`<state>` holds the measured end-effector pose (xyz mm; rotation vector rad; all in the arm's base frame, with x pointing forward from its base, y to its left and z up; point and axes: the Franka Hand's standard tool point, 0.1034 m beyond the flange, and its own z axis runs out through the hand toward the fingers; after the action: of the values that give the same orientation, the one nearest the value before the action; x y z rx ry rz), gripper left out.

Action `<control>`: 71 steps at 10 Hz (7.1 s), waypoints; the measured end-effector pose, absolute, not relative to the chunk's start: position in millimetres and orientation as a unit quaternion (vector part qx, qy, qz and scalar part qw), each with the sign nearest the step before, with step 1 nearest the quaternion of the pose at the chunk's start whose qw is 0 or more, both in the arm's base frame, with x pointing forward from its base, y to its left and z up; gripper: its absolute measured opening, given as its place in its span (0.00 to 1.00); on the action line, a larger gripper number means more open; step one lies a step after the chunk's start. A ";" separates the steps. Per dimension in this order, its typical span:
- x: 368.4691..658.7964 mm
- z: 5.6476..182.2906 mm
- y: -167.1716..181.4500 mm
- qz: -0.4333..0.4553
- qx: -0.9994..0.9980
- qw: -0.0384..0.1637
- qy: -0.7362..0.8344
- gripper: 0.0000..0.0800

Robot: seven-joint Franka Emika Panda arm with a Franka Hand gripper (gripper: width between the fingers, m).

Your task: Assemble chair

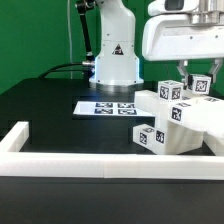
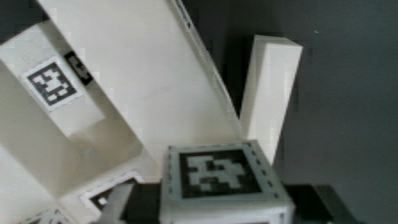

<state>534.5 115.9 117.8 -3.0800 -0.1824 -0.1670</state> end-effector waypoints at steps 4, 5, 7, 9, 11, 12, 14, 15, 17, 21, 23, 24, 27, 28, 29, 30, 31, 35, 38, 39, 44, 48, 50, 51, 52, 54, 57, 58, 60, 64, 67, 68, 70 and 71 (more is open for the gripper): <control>533.8 117.5 115.7 -0.052 -0.997 0.037 0.043 0.36; 533.7 117.5 115.8 -0.051 -0.995 0.039 0.073 0.36; 534.3 117.3 115.7 -0.047 -0.981 0.055 0.181 0.36; 535.0 117.4 116.1 -0.046 -0.966 0.063 0.248 0.36; 534.9 117.6 117.8 -0.039 -0.938 0.072 0.338 0.36; 535.0 117.7 118.4 -0.035 -0.922 0.074 0.378 0.36; 535.0 117.8 119.3 -0.029 -0.891 0.077 0.447 0.36; 535.0 117.8 119.8 -0.026 -0.876 0.079 0.474 0.36; 535.4 118.0 120.8 -0.024 -0.861 0.083 0.501 0.36; 533.8 118.5 124.1 -0.023 -0.903 0.072 0.422 0.67; 534.1 118.8 124.9 -0.032 -0.944 0.064 0.323 0.78; 534.0 118.8 125.2 -0.036 -0.959 0.060 0.276 0.81; 535.0 119.3 125.1 -0.043 -0.986 0.048 0.155 0.81; 536.2 120.4 126.0 -0.047 -0.993 0.039 0.102 0.81; 536.6 120.9 126.5 -0.049 -0.996 0.035 0.065 0.81; 536.6 120.8 126.3 -0.050 -0.997 0.033 0.038 0.81; 536.4 120.5 125.9 -0.052 -0.998 0.031 0.009 0.81; 536.1 119.9 124.1 -0.053 -0.997 0.028 -0.052 0.81; 536.2 120.0 124.1 -0.053 -0.997 0.028 -0.046 0.36; 536.1 119.9 124.1 -0.053 -0.998 0.029 -0.036 0.36; 536.0 119.6 122.3 -0.056 -0.989 0.052 0.129 0.36; 537.9 119.5 122.9 -0.057 -0.947 0.079 0.305 0.36; 538.6 119.5 124.7 -0.052 -0.915 0.088 0.390 0.36; 538.6 119.5 125.2 -0.050 -0.904 0.090 0.415 0.36; 538.5 119.6 126.1 -0.045 -0.885 0.092 0.455 0.36; 538.4 119.6 126.5 -0.041 -0.868 0.096 0.486 0.36; 537.1 119.7 130.0 -0.038 -0.885 0.092 0.454 0.69; 537.2 120.3 133.0 -0.041 -0.900 0.089 0.425 0.78; 537.1 120.0 133.3 -0.052 -0.945 0.080 0.312 0.81; 537.0 119.6 136.0 -0.068 -0.989 0.051 0.117 0.81; 538.2 120.2 134.2 -0.075 -0.997 0.036 0.001 0.81; 538.2 119.1 130.4 -0.080 -0.996 0.032 -0.036 0.81; 538.4 118.9 129.6 -0.084 -0.994 0.030 -0.062 0.78; 538.4 118.9 129.6 -0.084 -0.994 0.030 -0.062 0.78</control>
Offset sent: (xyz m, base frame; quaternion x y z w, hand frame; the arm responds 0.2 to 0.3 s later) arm -0.0089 -0.0037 -0.0022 0.0192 0.0002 0.2820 0.9592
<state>538.4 129.6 118.9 -3.0657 -0.1898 -0.2587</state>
